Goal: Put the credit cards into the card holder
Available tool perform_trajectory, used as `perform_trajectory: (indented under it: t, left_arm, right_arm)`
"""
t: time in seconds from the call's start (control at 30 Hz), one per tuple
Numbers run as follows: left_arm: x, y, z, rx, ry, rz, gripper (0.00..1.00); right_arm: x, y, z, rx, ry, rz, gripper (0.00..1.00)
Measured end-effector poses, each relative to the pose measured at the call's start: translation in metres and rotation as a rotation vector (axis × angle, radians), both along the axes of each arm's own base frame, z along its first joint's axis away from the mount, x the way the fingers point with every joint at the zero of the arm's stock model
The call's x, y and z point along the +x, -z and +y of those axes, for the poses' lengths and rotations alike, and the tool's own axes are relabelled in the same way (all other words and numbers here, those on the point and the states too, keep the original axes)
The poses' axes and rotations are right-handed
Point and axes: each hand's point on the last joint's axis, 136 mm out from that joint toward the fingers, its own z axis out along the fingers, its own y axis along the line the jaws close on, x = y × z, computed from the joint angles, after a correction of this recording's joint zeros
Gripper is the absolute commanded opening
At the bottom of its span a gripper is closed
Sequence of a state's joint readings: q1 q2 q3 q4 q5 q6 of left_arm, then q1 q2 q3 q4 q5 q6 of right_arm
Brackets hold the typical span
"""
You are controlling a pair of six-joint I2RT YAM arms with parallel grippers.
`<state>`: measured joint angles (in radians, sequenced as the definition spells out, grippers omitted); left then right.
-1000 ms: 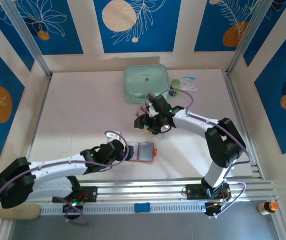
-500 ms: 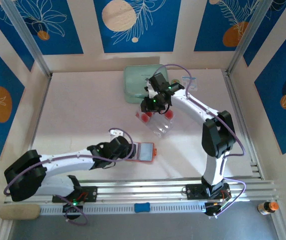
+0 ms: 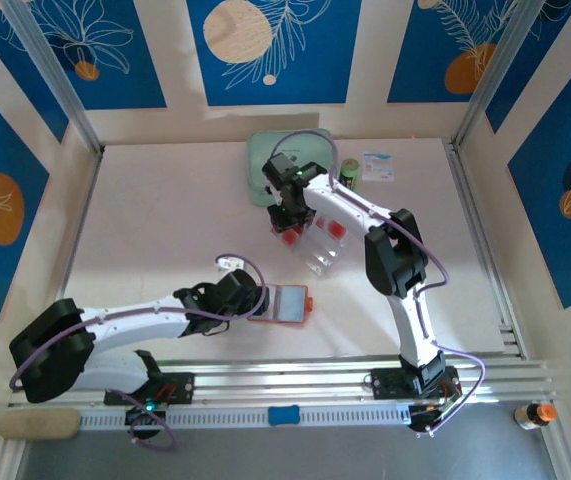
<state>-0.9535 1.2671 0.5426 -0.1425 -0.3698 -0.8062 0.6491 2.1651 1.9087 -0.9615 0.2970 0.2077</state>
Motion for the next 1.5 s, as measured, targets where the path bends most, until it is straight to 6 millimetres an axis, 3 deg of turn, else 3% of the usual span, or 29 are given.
perform_trajectory:
  t: [0.27, 0.63, 1.1, 1.5]
  left_arm:
    - [0.001, 0.0, 0.001, -0.004, -0.006, 0.002, 1.0]
    - [0.002, 0.0, 0.002, -0.01, -0.009, 0.009, 1.0]
    - [0.003, 0.0, 0.001, -0.02, -0.01, 0.012, 1.0]
    - [0.004, 0.0, 0.002, -0.021, -0.011, 0.016, 1.0]
  right_arm:
    - [0.008, 0.014, -0.006, -0.073, -0.012, -0.001, 0.32]
    - [0.013, 0.024, -0.004, -0.095, -0.029, 0.009, 0.23]
    - [0.01, 0.025, 0.0, -0.08, -0.055, 0.023, 0.01]
    - [0.003, 0.015, 0.01, -0.021, -0.111, 0.041, 0.0]
